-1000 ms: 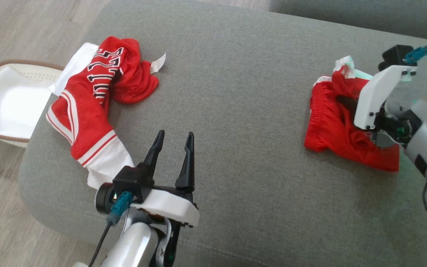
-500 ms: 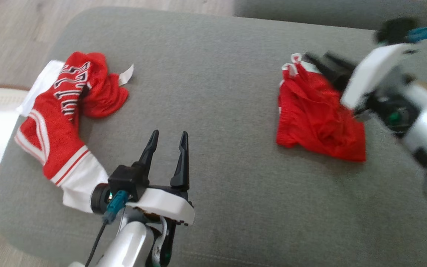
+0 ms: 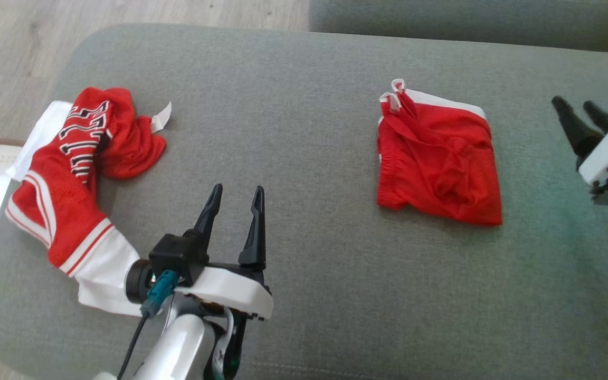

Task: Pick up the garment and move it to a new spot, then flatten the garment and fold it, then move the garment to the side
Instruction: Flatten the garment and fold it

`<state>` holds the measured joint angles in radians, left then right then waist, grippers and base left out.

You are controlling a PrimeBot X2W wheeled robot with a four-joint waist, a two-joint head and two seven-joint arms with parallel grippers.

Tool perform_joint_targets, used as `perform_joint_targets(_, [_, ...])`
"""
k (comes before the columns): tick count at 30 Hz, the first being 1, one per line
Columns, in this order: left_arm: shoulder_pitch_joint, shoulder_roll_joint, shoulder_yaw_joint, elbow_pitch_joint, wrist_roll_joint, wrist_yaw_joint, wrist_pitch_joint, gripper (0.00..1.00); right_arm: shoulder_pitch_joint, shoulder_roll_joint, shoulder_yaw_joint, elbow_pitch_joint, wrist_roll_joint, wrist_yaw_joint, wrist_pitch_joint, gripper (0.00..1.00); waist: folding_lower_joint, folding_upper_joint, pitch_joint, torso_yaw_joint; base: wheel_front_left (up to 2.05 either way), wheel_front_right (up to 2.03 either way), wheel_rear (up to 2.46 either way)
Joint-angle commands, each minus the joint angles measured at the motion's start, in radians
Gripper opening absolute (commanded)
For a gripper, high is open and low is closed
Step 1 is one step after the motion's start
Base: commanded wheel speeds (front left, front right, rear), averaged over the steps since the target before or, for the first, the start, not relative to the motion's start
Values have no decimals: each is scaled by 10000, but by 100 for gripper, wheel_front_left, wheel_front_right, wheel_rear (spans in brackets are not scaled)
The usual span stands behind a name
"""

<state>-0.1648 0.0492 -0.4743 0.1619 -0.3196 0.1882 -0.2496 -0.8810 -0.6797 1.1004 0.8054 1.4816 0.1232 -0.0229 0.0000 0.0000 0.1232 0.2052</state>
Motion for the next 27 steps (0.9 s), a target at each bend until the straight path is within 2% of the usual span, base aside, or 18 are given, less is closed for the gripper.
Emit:
perform_joint_targets(1, [-251, 11, 288, -291, 44, -39, -122, 100, 20, -36, 37, -54, 21, 75, 61, 66, 0, 0, 24, 60, 0, 0, 0])
perform_joint_targets(2, [-263, 11, 271, -288, 42, -42, -122, 100, 28, 32, 95, 81, 17, 75, 179, 30, 0, 0, 44, 108, 0, 0, 0])
perform_joint_targets(3, [-267, 11, 258, -287, 39, -40, -122, 100, 45, 119, 117, 212, 67, 75, 304, 0, 0, 0, 65, 165, 0, 0, 0])
perform_joint_targets(11, [-293, 11, 272, -268, 18, -8, -122, 100, 373, 960, 176, 788, 1133, 75, 2538, 0, 0, 0, 243, 702, 0, 0, 0])
perform_joint_targets(17, [-214, 11, 316, -204, 0, 13, -122, 100, 682, 1318, 148, 983, 1608, 75, 3411, 0, 0, 0, 279, 1017, 0, 0, 0])
perform_joint_targets(21, [-189, 10, 381, -218, 24, 2, -122, 100, 716, 1624, -108, 460, 1795, 75, 3218, 0, 0, 0, 323, 1092, 0, 0, 0])
perform_joint_targets(27, [-82, 10, 444, -189, 44, 39, -122, 100, 1084, 2012, -281, -1414, 1685, 75, 2629, 0, 0, 0, 190, 879, 0, 0, 0])
